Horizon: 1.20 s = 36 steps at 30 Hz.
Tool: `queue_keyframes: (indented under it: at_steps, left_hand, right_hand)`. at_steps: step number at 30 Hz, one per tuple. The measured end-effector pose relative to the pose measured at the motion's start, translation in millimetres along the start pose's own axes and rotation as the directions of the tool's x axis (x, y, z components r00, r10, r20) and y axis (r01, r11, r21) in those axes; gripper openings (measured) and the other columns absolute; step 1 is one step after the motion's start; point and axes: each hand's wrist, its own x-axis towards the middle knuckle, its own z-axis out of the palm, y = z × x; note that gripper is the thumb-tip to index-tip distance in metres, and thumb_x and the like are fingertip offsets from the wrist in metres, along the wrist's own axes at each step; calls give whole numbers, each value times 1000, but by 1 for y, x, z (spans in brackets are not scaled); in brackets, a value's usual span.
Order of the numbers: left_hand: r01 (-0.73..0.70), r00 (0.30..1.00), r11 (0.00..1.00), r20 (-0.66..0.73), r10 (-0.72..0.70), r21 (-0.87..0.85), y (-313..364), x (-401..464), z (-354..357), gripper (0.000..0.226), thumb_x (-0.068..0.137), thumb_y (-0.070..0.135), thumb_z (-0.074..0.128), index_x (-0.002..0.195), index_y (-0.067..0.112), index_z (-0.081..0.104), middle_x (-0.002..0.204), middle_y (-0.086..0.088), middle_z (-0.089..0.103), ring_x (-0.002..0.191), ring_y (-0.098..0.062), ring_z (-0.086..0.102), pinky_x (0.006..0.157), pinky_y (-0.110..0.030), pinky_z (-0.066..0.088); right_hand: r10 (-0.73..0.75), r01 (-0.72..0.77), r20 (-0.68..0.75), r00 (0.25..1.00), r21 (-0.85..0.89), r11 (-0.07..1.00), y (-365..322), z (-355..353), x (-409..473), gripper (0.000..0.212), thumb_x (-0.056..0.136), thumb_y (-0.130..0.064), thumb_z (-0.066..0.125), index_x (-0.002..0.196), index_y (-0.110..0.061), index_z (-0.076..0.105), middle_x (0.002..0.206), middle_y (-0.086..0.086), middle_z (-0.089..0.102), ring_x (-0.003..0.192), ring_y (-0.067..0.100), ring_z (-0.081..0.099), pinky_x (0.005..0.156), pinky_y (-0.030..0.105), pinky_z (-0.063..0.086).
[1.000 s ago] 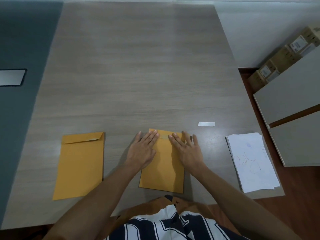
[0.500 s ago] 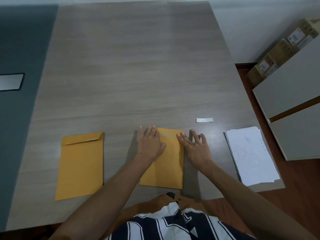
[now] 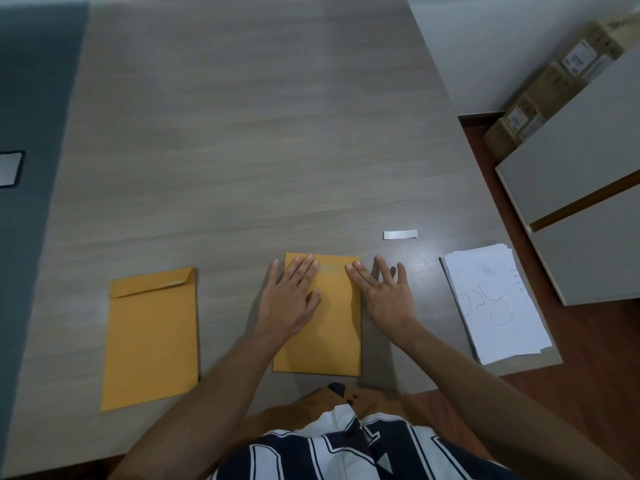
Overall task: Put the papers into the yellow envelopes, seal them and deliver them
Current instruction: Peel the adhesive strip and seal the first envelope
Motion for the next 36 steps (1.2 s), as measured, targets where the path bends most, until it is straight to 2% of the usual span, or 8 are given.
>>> queue_keyframes:
  at_steps: [4,8,15,19,23,25,29,36]
  left_hand:
    - [29,999,1000,-32,-29,-5,-24,-8,4,64,98,51,10,156,24,15,163,8,13,151,-11,8,120,-51,-3]
    - [66,997,998,26,-66,2,-21,-10,-1,70,92,52,-5,157,26,1,163,11,-2,151,-12,-3,119,-51,-11]
    - [87,994,996,57,-88,20,-18,-11,-6,71,89,51,-10,156,27,-9,162,12,-14,150,-21,-16,119,-50,-13]
    - [62,996,997,60,-64,40,-18,-10,-6,62,101,48,10,155,27,-10,161,11,-16,150,-22,-16,120,-51,-10]
    - [58,998,998,33,-59,26,-19,-12,-1,66,97,49,13,157,25,-2,164,9,-6,151,-22,-10,120,-53,-6]
    - [63,998,998,29,-63,15,-20,-12,-1,68,94,49,11,157,25,2,164,9,-3,152,-22,-5,120,-54,-5]
    - [54,998,998,37,-55,35,-23,-13,-2,67,94,49,8,157,27,-3,163,11,-7,152,-21,-8,119,-54,-7]
    - [64,996,998,55,-65,25,-24,-13,-4,70,90,51,-2,156,29,-8,162,13,-12,151,-20,-12,120,-53,-6]
  right_hand:
    - [4,-4,11,1000,32,999,-1,-1,0,65,104,-29,24,151,-30,-20,162,-10,-7,149,34,-4,115,61,6]
    - [7,-7,7,1000,12,1000,-3,-4,1,64,103,-28,26,153,-29,-14,163,-8,-1,150,32,-3,116,58,7]
    - [52,-31,-143,988,145,989,-21,-22,14,59,82,-18,60,140,-19,49,144,2,51,140,34,34,109,54,34]
    - [-199,215,-130,971,127,968,-43,-24,30,63,97,-16,38,155,-21,14,161,-1,18,150,25,9,119,47,16]
    - [-231,236,-64,971,89,968,-39,-9,30,61,93,-25,2,155,-23,-2,163,-3,3,150,22,-4,120,51,0]
    - [-228,234,-77,971,77,969,-32,-2,28,70,86,-26,-5,155,-23,3,162,-3,7,150,20,2,120,51,-2]
    - [-182,189,-69,981,112,976,-25,-4,25,64,89,-22,15,151,-20,31,153,-1,37,144,20,30,117,51,15]
    - [-156,162,-89,984,66,985,5,10,12,61,88,-21,26,146,-18,41,145,2,50,137,29,43,113,49,18]
